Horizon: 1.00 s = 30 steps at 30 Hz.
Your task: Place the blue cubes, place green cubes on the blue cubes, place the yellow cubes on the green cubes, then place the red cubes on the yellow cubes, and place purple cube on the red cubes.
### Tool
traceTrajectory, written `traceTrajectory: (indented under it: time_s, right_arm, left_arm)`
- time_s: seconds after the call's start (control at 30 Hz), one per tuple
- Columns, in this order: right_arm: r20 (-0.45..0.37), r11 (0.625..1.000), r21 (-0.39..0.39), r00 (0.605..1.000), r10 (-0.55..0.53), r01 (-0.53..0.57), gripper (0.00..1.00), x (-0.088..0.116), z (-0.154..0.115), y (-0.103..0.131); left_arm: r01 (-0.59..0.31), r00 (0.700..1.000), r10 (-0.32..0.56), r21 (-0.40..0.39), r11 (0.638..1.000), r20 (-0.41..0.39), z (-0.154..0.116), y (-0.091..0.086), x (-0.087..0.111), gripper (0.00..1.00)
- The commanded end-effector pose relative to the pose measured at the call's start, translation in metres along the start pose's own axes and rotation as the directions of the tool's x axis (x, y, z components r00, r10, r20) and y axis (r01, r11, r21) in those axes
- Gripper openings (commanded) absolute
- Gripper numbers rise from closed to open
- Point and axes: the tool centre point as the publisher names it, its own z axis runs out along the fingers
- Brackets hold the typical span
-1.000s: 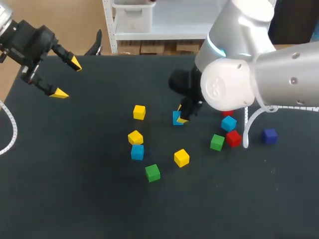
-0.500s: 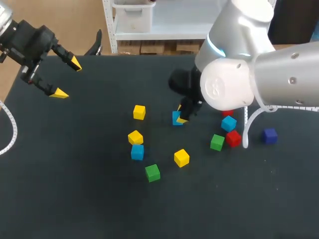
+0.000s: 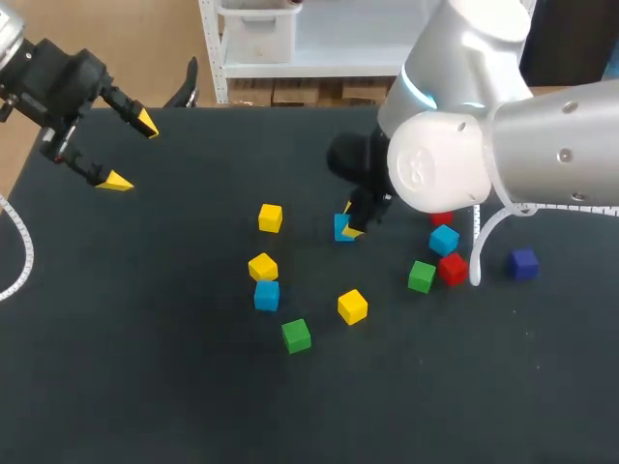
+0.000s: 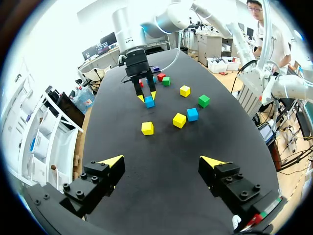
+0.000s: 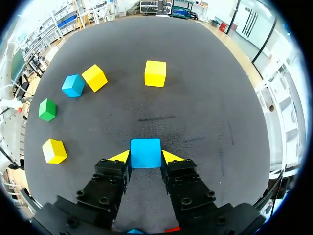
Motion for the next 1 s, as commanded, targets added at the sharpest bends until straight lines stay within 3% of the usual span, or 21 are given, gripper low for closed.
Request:
traceTrajectory:
  time_s: [0.03, 0.33, 0.43, 0.77, 1.0]
  right_arm:
    - [0.006, 1.000, -0.005, 1.000, 0.002, -0.002, 0.16, 0.0001, 0.0005, -0.0010]
    - [0.008, 1.000, -0.013, 1.000, 0.000, 0.000, 0.24, 0.0004, 0.0024, 0.0004]
    - [0.009, 1.000, -0.013, 1.000, -0.001, 0.001, 0.31, 0.0004, 0.0022, 0.0002]
    - [0.007, 1.000, -0.012, 1.000, -0.001, 0.001, 0.34, 0.0005, 0.0012, -0.0016]
    - [0.006, 1.000, -0.015, 1.000, 0.001, -0.001, 0.42, 0.0008, 0.0013, -0.0026]
  left_arm:
    - [-0.002, 1.000, 0.002, -0.002, 1.000, -0.001, 0.0001, -0.0003, 0.0004, 1.00]
    - [-0.002, 1.000, 0.002, -0.002, 1.000, -0.001, 0.0001, -0.0003, 0.0004, 1.00]
    - [-0.002, 1.000, 0.002, -0.002, 1.000, -0.001, 0.0001, -0.0003, 0.0004, 1.00]
    - [-0.002, 1.000, 0.002, -0.002, 1.000, -0.001, 0.0001, -0.0003, 0.0004, 1.00]
    - [-0.002, 1.000, 0.002, -0.002, 1.000, -0.001, 0.0001, -0.0003, 0.0004, 1.00]
